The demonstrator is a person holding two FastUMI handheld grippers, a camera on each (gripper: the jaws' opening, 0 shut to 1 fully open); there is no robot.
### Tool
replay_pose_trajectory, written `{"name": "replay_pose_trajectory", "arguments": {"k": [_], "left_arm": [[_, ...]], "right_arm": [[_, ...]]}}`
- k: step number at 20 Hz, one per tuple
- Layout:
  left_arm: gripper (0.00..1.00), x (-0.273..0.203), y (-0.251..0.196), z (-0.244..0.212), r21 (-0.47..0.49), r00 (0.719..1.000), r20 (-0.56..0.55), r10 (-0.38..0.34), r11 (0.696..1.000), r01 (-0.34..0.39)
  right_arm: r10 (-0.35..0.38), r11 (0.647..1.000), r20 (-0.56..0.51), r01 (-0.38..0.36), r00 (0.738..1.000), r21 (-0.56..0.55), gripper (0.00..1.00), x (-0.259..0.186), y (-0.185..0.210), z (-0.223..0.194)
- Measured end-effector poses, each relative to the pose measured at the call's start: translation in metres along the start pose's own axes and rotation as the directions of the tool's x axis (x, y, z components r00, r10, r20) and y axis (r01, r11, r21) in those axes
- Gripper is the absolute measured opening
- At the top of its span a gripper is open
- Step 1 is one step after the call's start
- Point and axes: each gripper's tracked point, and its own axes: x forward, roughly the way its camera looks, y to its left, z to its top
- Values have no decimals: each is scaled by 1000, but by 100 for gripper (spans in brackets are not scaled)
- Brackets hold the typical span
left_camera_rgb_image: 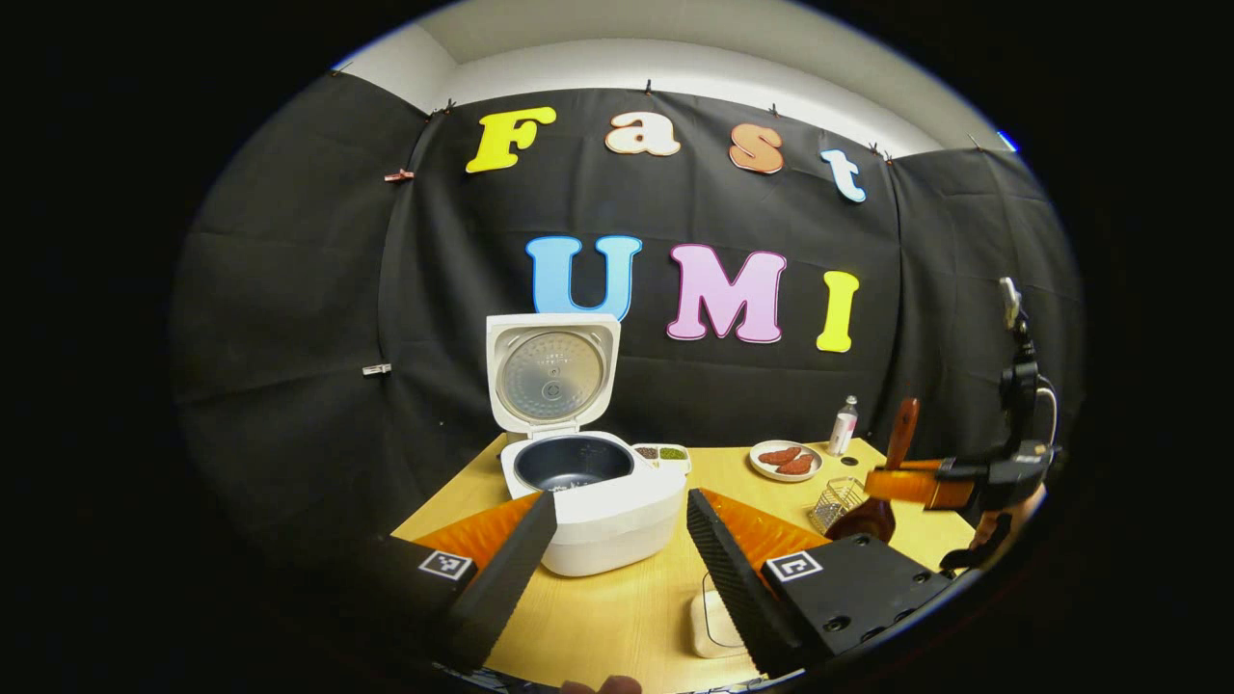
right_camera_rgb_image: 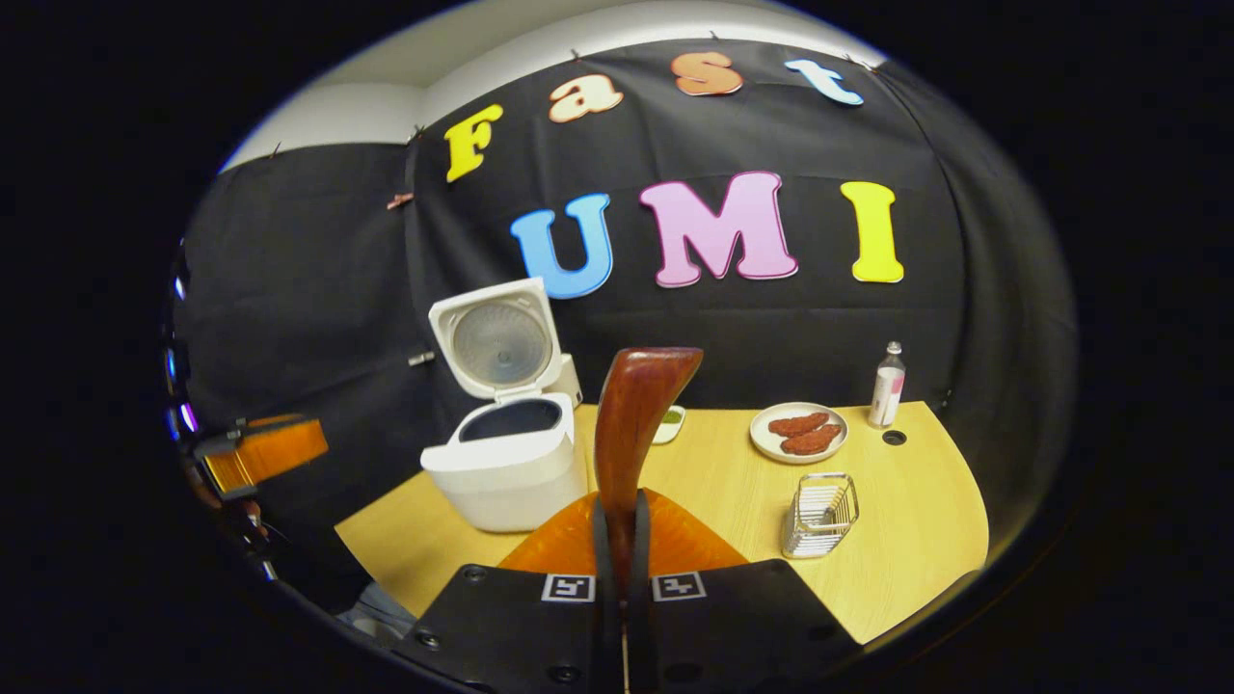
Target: Close the left gripper, press the button to open the rice cooker; take a wooden spoon from the chopstick holder with the right hand, scoop a spoonful of rice and pour it into the rice cooker, then put the wooden spoon back into the chopstick holder.
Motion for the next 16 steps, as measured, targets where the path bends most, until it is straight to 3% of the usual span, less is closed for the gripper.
{"name": "replay_pose_trajectory", "arguments": {"k": [4, 8, 13, 16], "left_arm": [[95, 0, 10, 0, 12, 1000, 7, -29, 999, 29], [95, 0, 17, 4, 38, 999, 19, -47, 998, 46], [94, 0, 23, 1, 38, 997, 13, -75, 996, 74], [95, 0, 26, -4, 22, 996, 7, -85, 996, 84]], "right_arm": [[-73, 994, -144, 60, 987, -94, 7, 11, 10, -73], [-177, 979, -224, 147, 958, -142, 7, 19, 1, -114], [-221, 974, -264, 224, 939, -19, 7, 31, 5, -128], [-202, 966, -291, 239, 935, 97, 7, 42, 22, -132]]}}
